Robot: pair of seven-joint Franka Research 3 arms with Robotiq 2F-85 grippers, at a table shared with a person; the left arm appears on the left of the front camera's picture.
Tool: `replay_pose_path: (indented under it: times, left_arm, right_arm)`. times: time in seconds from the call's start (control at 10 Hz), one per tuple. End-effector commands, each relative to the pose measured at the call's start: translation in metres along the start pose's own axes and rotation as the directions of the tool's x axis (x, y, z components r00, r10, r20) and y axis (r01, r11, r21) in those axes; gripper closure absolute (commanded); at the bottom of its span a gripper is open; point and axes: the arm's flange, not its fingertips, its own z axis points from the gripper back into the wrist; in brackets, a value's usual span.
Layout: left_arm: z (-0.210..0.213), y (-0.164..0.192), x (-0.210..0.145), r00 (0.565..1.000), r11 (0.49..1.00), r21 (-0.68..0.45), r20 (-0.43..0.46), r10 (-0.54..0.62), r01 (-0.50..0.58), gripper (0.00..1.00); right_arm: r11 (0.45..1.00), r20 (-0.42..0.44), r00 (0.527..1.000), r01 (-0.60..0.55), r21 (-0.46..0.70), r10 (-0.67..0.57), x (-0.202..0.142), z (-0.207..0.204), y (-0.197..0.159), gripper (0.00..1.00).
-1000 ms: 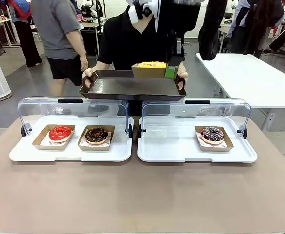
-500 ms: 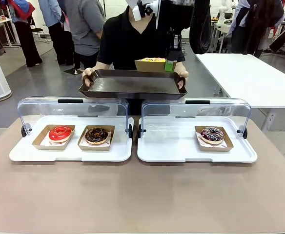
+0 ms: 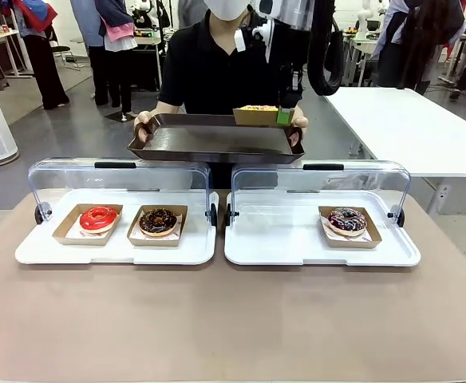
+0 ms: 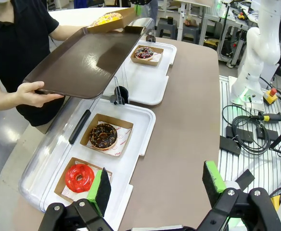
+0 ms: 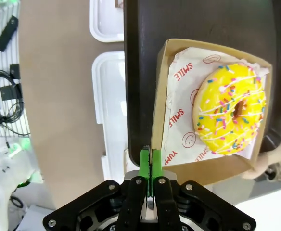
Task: Provide the desired donut to the person.
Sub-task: Place the picked Paper togo box onto the Handle tray extended by the person.
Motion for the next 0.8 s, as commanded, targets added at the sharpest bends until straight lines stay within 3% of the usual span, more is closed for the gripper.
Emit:
replay_pose_path:
  times: [0.0,0.7]
  left_arm:
    - [0.001,0.000,0.001,1.000,1.000,-0.009,0.001,0.003,-0.003,0.00]
    - [0.001,0.000,0.001,1.000,1.000,-0.009,0.001,0.003,-0.003,0.00]
  right_arm:
    - [1.000,0.046,0.999,-0.009,0.028,0.007,-0.006,-0.009,-0.010,0.98]
    - [0.996,0.078,0.997,-0.029,0.082,0.022,-0.011,-0.043,-0.013,0.98]
